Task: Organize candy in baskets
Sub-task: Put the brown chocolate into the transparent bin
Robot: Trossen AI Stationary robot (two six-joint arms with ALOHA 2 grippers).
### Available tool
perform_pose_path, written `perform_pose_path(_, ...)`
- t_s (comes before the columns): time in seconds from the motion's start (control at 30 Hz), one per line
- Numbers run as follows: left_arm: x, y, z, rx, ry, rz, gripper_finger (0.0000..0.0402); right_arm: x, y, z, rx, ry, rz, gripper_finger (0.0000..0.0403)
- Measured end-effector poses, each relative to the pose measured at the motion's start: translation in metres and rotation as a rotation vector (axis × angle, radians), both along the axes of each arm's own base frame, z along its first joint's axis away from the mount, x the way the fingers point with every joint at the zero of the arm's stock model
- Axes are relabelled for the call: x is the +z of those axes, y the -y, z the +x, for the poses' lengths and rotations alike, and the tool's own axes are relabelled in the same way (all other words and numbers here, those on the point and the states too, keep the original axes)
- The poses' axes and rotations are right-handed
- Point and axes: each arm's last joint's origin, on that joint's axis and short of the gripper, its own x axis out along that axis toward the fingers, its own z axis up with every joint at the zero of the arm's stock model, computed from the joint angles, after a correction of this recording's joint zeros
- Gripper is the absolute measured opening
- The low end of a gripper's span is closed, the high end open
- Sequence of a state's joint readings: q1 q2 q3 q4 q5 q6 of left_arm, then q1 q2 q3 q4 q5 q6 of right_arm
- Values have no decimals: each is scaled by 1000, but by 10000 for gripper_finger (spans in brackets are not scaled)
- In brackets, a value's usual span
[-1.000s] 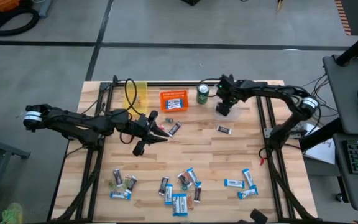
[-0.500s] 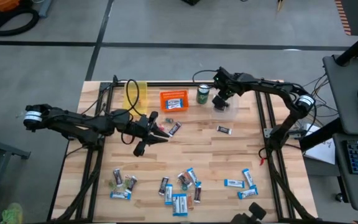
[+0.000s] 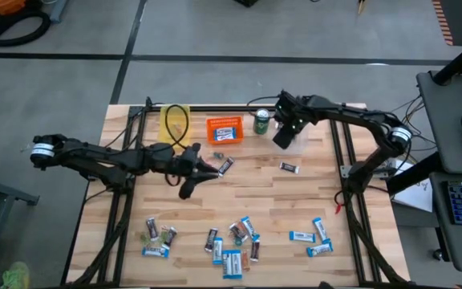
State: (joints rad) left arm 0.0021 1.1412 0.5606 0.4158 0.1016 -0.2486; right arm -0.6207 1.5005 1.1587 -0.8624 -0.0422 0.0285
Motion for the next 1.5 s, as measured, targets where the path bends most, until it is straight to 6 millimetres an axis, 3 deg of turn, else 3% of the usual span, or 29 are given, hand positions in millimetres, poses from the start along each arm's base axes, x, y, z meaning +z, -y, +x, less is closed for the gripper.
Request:
perform_pose_path(0.23, -9, -1, 0, 56, -82, -4, 64, 29, -44, 10, 76, 105, -37, 54)
perform_pose_path(0.47, -43, -5, 12, 174, -268, 76, 64, 51, -94, 17, 180, 188, -121, 54)
perform_pose_path(0.7, -81, -6, 31, 184, -357, 150, 58, 52, -126, 23, 245, 191, -158, 54)
perform_pose_path(0.97, -111, -9, 45, 284, -383, 232, 58, 36, -146, 26, 279, 209, -191, 54)
perform_pose_path(1.17, -122, -11, 48, 345, -394, 244, 67, 28, -151, 25, 269, 202, -174, 54)
perform_pose_path(1.5, -136, -15, 48, 439, -450, 291, 169, 21, -151, 26, 256, 237, -177, 54)
